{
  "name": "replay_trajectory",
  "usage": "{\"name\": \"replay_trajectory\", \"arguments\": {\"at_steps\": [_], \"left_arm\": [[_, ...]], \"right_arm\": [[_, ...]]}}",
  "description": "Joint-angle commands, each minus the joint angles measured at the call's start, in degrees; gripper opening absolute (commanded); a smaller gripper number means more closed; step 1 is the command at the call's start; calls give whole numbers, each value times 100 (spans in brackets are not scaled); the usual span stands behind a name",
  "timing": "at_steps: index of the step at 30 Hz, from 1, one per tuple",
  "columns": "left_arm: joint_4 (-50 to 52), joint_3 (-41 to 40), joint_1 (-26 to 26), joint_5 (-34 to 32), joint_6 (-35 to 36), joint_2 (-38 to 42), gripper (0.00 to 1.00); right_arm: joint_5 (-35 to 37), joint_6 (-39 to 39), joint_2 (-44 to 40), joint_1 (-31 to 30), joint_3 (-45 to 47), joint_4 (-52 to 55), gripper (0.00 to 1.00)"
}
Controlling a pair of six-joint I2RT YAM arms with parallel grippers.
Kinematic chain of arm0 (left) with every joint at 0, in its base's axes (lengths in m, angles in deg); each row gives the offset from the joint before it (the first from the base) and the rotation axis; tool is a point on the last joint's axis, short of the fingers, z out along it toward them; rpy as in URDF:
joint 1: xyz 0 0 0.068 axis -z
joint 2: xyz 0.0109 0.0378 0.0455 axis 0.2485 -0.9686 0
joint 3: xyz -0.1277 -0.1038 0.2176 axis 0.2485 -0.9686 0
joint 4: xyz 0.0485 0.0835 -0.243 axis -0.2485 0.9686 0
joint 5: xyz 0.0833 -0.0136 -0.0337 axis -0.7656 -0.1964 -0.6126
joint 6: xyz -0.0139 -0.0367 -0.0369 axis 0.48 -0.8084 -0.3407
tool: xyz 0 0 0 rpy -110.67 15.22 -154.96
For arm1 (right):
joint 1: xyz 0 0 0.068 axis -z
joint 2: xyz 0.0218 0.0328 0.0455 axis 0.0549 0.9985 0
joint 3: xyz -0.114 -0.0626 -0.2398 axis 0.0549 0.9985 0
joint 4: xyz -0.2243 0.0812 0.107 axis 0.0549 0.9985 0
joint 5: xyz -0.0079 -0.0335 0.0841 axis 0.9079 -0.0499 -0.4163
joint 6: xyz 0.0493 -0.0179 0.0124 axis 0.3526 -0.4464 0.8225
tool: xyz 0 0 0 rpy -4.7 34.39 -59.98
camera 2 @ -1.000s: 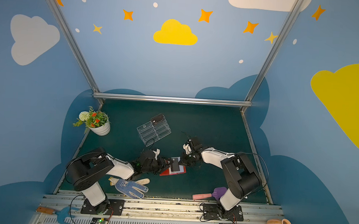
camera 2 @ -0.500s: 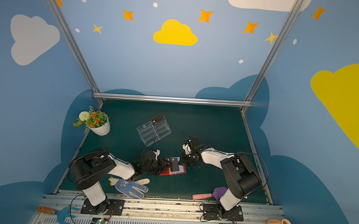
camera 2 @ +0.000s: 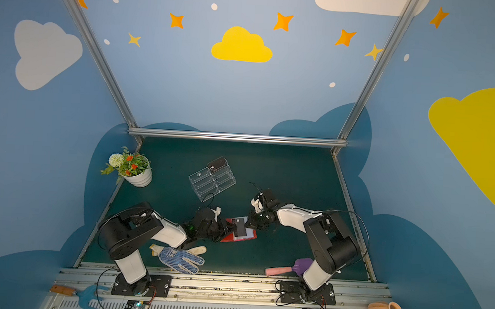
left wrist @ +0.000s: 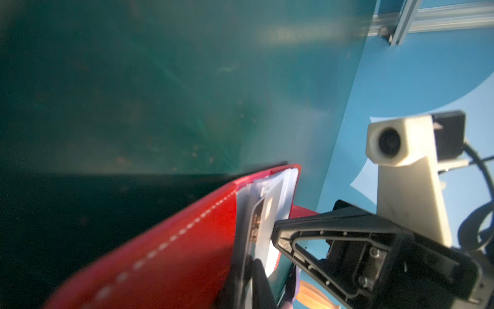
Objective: Take the credit cards out of the card holder
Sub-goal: Take out the credit card from the card slot.
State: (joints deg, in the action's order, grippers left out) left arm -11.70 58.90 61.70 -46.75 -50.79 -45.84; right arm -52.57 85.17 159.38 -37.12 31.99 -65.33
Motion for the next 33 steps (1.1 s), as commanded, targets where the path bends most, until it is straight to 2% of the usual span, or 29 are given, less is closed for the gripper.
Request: {"name": "replay_trajectory", "arguments": {"at_steps": [1, 13, 20, 29, 33], "left_arm": [[46, -190, -14, -116, 54, 54, 4], [358, -535, -221, -367, 89, 647, 4], [594, -664, -236, -520, 200, 1109, 4], [496, -577, -239, -349, 290, 1037, 4], [649, -463, -231, -201, 413, 1061, 4]], "right_arm": [[132, 26, 188, -49, 186, 169, 0], [227, 66, 179, -13, 240, 202, 0], [152, 74, -105, -2, 285, 114, 0], [70, 106, -712, -56, 84, 248, 7], [-26, 74, -531, -158, -107, 264, 7]]}}
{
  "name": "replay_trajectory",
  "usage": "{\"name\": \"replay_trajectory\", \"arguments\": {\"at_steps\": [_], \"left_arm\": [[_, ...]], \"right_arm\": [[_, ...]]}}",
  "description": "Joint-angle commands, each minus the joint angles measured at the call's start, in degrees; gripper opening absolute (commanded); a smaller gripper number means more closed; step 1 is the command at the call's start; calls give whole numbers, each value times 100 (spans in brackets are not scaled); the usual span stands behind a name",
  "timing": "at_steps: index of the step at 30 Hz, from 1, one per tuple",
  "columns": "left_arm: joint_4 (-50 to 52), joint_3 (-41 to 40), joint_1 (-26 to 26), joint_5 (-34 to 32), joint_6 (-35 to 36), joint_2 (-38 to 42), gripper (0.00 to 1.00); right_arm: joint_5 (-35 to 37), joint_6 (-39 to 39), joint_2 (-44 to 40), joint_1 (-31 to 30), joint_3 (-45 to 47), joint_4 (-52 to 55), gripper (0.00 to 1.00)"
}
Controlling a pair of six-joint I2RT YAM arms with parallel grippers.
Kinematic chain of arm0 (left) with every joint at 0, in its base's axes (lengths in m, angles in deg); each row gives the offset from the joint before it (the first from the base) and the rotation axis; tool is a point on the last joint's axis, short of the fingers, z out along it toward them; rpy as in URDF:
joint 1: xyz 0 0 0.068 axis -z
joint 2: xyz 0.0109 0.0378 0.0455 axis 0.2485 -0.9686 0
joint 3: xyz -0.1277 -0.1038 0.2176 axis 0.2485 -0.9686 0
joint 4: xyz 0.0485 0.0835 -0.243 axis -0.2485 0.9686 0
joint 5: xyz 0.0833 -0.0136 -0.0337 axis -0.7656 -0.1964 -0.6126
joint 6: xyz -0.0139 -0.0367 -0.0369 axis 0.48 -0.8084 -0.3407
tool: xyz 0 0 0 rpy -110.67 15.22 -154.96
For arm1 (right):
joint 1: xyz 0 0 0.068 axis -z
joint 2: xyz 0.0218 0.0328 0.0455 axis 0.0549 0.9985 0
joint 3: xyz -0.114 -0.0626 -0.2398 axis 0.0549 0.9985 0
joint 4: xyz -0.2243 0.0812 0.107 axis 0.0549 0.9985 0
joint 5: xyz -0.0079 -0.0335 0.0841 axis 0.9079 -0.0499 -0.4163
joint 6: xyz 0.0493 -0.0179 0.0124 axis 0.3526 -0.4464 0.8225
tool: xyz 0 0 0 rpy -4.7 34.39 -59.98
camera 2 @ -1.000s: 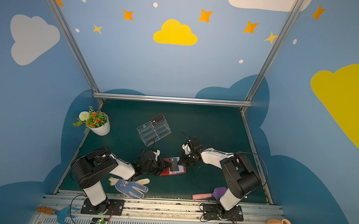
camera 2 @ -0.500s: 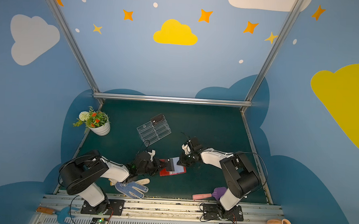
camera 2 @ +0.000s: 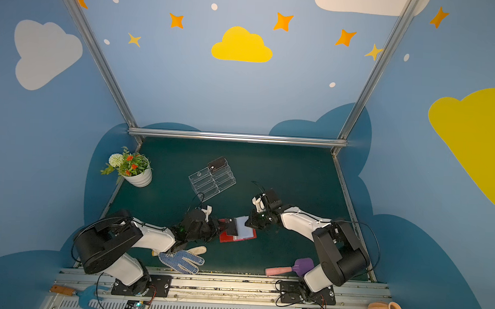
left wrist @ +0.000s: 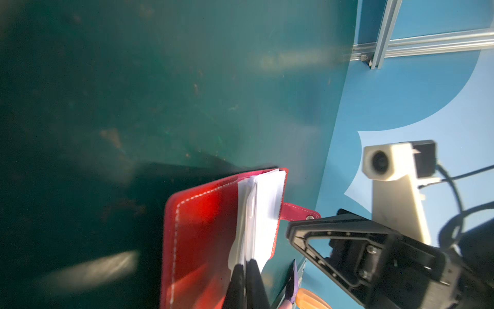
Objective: Take the credit cards out of the card holder
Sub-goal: Take out the credit card from the card slot.
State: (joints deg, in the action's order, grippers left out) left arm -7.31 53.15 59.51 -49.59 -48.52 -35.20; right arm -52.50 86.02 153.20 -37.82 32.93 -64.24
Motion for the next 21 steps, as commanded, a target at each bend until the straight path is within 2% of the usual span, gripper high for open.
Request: {"name": "replay_trajectory", "arguments": {"at_steps": [1, 9, 12, 16, 21], "left_arm": [[230, 134, -12, 97, 202, -13, 4], [327, 214, 0, 143, 217, -27, 7], [356, 245, 5, 170, 235, -29, 15], [284, 323, 15, 260, 263, -99, 29], [233, 406, 32, 333, 281, -248, 31]], "right_arm": [[-10, -10, 200, -124, -268, 180, 7], [-36, 84, 869, -369, -500, -80, 3], [21, 112, 984, -424, -501, -42, 2], [14, 165, 1076, -435, -431, -117, 1], [21, 183, 1122, -435, -403, -144, 1]]}}
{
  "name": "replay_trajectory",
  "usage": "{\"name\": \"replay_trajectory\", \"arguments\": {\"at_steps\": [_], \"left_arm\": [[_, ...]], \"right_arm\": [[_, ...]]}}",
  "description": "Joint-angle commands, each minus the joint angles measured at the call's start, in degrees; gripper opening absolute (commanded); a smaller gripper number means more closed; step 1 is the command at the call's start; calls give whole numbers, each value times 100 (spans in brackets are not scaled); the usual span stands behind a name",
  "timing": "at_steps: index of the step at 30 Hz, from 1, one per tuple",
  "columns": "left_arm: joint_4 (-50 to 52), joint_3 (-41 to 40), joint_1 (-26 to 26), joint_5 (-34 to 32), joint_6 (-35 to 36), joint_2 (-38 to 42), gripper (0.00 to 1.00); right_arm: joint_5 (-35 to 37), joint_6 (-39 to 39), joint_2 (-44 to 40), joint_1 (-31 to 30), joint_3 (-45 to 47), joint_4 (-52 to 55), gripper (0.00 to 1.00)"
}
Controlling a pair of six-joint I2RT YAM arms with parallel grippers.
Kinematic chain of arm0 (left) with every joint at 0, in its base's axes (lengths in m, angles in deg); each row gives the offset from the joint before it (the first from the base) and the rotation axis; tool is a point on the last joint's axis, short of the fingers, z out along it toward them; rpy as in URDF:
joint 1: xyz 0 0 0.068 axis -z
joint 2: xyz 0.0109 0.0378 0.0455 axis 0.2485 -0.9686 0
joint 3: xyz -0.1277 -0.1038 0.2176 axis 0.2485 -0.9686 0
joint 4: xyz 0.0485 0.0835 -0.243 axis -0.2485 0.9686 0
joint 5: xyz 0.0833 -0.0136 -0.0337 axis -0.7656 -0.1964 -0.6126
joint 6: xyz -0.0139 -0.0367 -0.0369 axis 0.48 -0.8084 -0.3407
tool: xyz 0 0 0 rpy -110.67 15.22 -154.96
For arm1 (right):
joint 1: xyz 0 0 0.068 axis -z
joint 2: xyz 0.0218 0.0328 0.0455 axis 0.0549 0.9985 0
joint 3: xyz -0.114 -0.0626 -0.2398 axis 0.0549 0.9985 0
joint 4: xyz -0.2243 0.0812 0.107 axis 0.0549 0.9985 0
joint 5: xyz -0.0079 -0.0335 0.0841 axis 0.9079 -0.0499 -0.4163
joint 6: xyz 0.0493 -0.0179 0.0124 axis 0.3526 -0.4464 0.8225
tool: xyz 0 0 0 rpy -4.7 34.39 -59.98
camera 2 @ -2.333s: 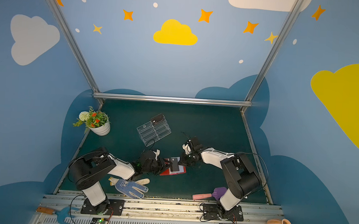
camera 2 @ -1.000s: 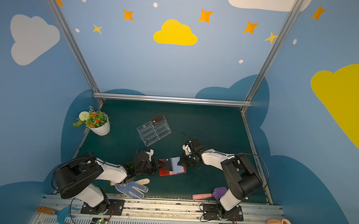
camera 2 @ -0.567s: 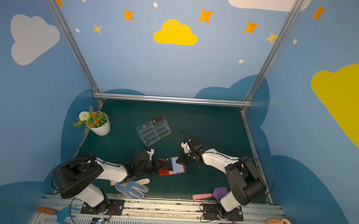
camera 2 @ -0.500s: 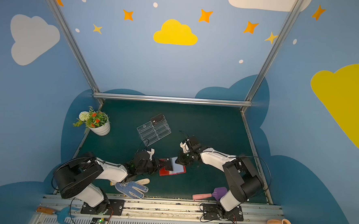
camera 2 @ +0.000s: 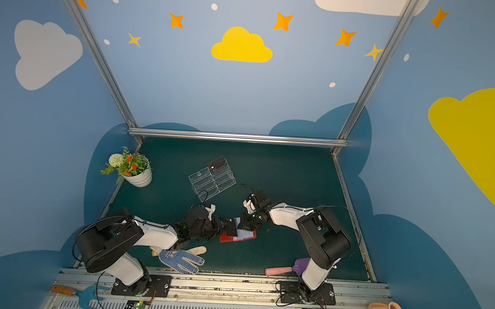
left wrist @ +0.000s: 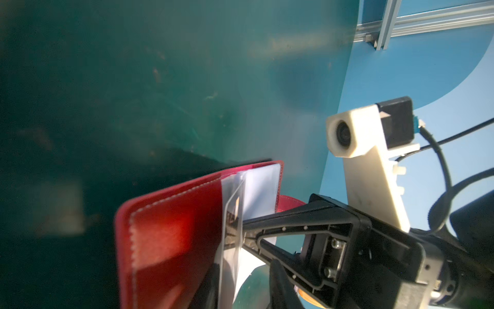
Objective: Take the credit cards out of the card holder
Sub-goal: Take out the credit card from the card slot.
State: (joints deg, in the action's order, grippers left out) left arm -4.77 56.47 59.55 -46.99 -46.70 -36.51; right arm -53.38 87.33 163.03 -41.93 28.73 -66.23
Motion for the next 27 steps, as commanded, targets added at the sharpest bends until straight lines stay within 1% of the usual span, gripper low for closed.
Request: {"name": "replay_trajectory", "arguments": {"at_steps": [1, 2, 6, 13, 21, 27], "left_arm": [[-39, 84, 25, 72, 92, -143, 30], [-60, 82, 23, 77, 93, -165, 29], [-87, 71, 27, 72, 82, -219, 19], [150, 104, -6, 83, 255, -201, 4], [45, 31, -308, 469, 565, -94, 4], [457, 147, -581, 916, 1063, 285, 4]], "right_arm": [[110, 52, 140, -24, 17, 64, 0], [107, 46, 152, -24, 28, 68, 0], [117, 43, 156, -23, 55, 68, 0], [120, 35, 71, -23, 79, 84, 0], [132, -29, -50, -6, 97, 169, 0], [114, -57, -126, 49, 90, 196, 0]]}}
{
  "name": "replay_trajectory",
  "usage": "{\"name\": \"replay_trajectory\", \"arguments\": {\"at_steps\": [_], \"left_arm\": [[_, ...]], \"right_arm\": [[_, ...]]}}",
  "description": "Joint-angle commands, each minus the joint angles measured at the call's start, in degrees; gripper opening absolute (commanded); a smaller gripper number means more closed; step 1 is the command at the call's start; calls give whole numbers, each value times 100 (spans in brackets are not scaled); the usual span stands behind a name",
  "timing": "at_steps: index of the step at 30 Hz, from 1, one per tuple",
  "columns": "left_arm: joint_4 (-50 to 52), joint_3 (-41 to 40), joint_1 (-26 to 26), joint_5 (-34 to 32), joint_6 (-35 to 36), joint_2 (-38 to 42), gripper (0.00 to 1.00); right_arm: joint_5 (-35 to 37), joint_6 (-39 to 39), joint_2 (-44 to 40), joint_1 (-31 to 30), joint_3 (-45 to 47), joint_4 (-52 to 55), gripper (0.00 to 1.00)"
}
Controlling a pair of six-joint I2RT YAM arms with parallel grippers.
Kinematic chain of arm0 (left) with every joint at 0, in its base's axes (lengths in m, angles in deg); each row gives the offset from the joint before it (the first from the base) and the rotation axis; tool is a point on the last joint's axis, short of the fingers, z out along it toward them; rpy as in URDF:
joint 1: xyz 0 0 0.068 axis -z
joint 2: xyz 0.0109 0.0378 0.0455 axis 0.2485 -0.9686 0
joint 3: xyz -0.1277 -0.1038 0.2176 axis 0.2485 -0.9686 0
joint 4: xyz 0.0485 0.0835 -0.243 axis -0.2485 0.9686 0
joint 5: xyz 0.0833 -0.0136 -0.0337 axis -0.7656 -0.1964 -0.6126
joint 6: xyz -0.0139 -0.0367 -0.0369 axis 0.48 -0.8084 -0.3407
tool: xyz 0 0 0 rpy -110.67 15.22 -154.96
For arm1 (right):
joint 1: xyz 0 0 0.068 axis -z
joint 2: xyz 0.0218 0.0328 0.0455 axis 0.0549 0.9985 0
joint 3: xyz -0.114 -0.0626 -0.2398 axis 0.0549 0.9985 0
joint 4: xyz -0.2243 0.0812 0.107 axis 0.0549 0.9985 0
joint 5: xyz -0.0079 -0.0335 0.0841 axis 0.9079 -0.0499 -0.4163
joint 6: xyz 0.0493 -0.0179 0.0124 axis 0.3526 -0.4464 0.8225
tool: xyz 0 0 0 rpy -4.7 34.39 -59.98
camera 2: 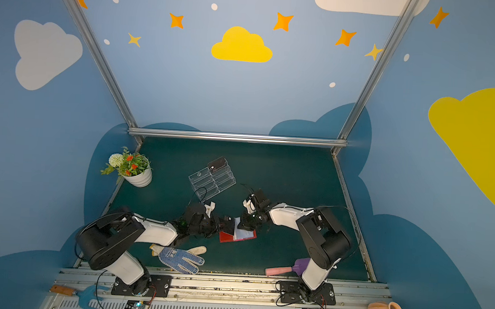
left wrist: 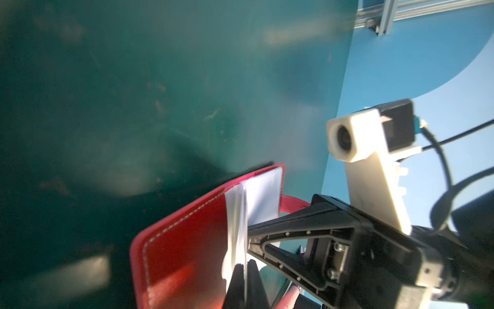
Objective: Take the credit cards out of the card holder
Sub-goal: Take out the credit card from the card slot.
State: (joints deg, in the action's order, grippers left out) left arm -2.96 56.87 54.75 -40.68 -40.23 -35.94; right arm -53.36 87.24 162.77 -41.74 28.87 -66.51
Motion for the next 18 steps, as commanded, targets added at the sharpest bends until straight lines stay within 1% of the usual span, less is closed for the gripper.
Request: {"name": "replay_trajectory", "arguments": {"at_steps": [1, 5, 11, 15, 16, 18], "left_arm": [[372, 134, -137, 366, 522, 261, 4], [471, 181, -329, 675, 699, 394, 4], [447, 198, -564, 969, 800, 483, 4], [453, 185, -836, 1154, 795, 761, 4], [531, 241, -898, 1208, 834, 880, 4], [1018, 487, -1030, 1329, 1116, 1167, 4]], "right_arm": [[106, -57, -120, 36, 64, 237, 0], [118, -62, -217, 69, 66, 276, 0], [134, -114, -368, 113, 9, 408, 0], [167, -132, -590, 180, 23, 529, 0], [169, -148, -649, 200, 24, 570, 0], [188, -193, -805, 239, 2, 694, 1]]}}
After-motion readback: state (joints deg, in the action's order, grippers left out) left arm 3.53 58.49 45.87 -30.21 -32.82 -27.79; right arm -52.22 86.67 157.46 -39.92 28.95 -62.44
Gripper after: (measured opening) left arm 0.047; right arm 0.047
